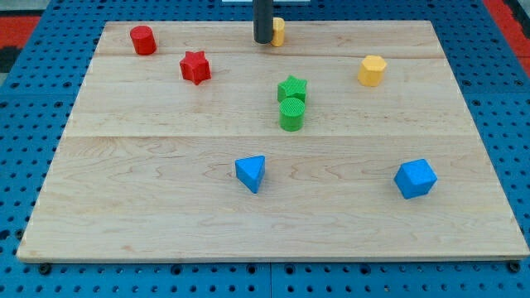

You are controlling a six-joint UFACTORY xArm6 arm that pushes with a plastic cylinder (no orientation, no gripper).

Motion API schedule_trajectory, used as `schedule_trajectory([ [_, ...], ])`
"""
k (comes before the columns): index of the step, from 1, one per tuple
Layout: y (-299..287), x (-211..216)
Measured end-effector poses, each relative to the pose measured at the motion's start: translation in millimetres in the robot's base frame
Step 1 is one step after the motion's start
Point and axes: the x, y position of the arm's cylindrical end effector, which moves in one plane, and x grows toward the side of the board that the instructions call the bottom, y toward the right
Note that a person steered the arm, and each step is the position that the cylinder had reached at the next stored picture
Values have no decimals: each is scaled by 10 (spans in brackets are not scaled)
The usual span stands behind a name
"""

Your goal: Place the hexagon horizontal right to the green blocks

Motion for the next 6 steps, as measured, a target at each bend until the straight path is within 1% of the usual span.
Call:
schedule_trajectory([
  [1,11,232],
  [2,20,595],
  [3,34,752],
  [4,546,719],
  [6,1336,289],
])
